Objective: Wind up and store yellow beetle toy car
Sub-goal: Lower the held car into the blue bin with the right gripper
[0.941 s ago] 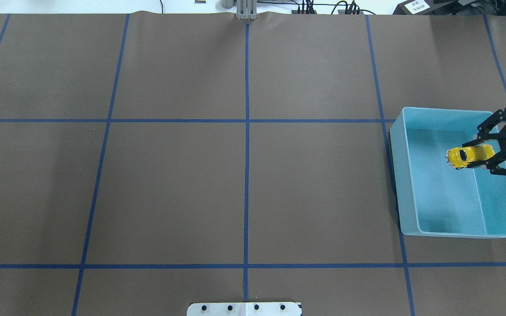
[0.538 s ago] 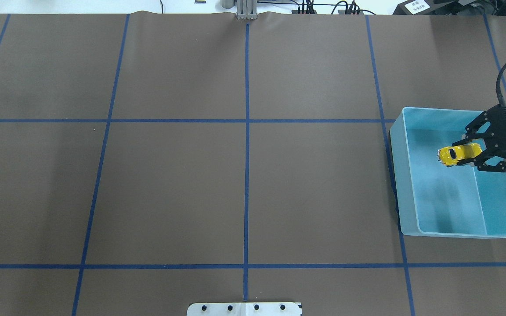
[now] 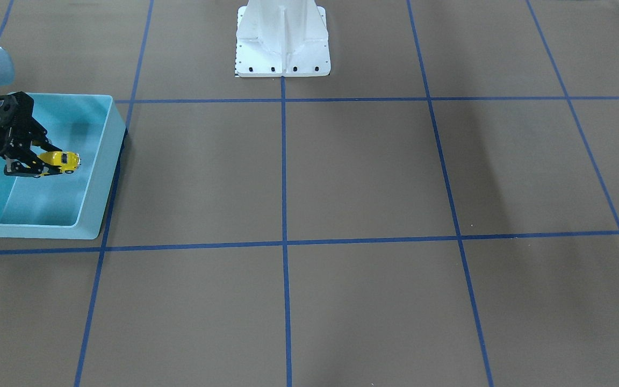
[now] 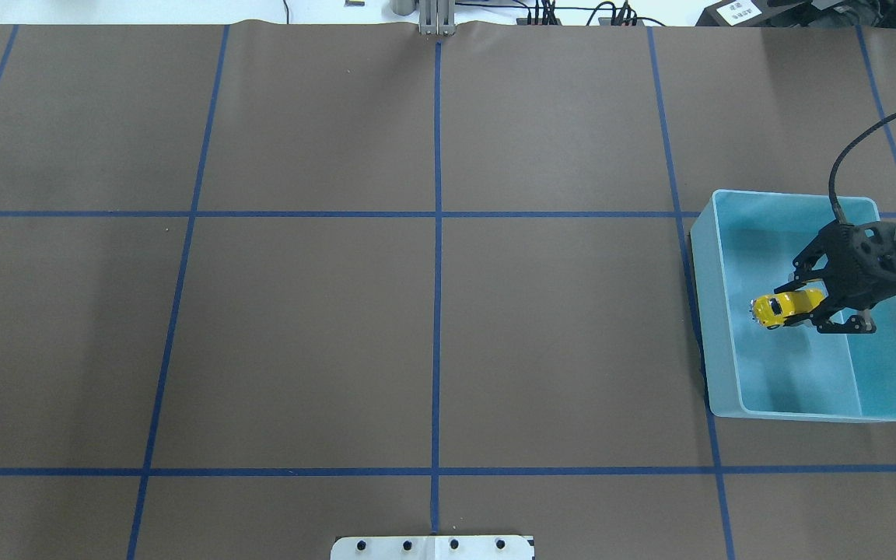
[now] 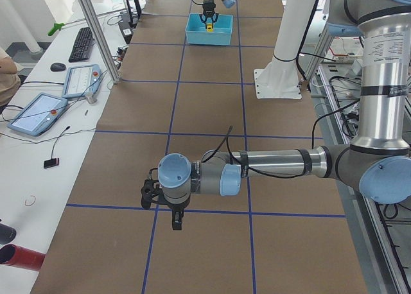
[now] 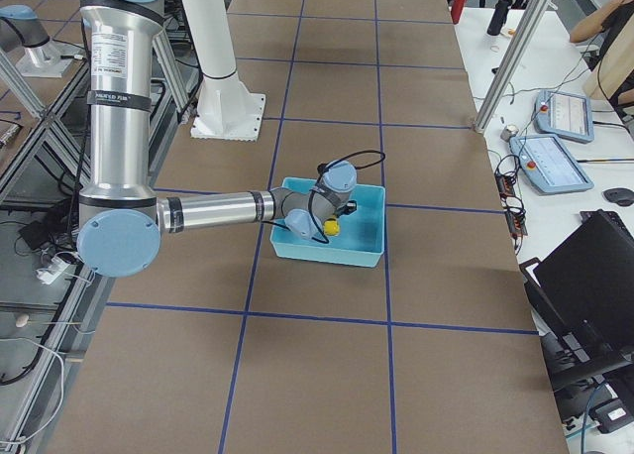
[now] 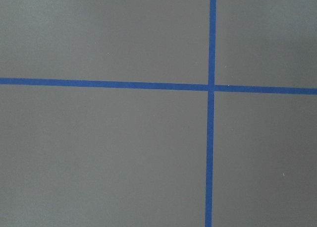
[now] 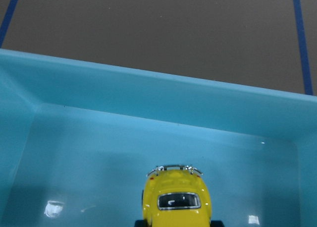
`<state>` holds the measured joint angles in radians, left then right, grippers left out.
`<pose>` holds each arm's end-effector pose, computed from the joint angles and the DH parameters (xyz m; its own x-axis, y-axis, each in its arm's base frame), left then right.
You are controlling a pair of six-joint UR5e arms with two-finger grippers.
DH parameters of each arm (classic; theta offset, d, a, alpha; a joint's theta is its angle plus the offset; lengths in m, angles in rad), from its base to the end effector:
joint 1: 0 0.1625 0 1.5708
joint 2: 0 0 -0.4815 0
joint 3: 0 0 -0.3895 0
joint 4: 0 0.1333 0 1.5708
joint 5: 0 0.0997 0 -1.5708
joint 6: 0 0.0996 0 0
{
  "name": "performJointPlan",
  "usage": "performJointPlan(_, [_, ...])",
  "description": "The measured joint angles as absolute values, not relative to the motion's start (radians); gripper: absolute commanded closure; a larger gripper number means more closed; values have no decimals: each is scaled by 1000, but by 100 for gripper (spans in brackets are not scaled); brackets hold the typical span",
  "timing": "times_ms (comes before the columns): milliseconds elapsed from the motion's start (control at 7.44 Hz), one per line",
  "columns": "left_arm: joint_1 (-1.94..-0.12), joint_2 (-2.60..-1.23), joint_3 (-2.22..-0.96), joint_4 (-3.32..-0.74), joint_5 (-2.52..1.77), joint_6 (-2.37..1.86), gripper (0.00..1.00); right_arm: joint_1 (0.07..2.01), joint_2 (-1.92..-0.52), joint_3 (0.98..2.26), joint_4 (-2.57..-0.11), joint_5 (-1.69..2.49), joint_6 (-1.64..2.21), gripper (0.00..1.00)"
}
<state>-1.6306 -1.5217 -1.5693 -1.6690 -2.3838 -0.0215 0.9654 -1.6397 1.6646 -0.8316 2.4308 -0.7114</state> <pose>-0.0888 -0.4637 0.7268 0.6867 -0.0280 -0.7264 0.0745 0.9967 0.0320 -0.2217 -0.4220 0.6111 -0.0879 -0.9954 -0.0373 0.4667 -0.0742 0.8813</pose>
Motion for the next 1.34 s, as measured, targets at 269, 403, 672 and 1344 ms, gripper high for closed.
performJointPlan(269, [-1631, -1522, -1570, -1669, -2384, -21, 0, 941, -1637, 1656, -831, 2430, -709, 100])
performJointPlan(403, [-1631, -1522, -1570, -1669, -2384, -21, 0, 931, -1628, 1648, -831, 2429, -710, 78])
performJointPlan(672, [-1631, -1522, -1570, -1669, -2384, -21, 0, 922, -1606, 1632, -831, 2428, -710, 15])
performJointPlan(1344, [-1631, -1522, -1569, -1669, -2384, -21, 0, 924, -1601, 1614, -767, 2433, -709, 0])
